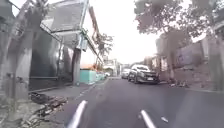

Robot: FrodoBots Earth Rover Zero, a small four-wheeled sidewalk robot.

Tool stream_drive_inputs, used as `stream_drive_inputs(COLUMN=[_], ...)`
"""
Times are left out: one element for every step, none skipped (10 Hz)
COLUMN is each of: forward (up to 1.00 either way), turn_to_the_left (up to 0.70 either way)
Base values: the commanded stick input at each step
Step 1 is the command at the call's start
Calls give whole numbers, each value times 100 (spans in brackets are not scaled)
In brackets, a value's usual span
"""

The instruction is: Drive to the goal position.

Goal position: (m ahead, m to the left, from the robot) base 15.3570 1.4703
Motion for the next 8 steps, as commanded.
stream_drive_inputs(forward=[85,85,85,85,85,85,85,85], turn_to_the_left=[-34,-33,-2,0,0,0,0,-32])
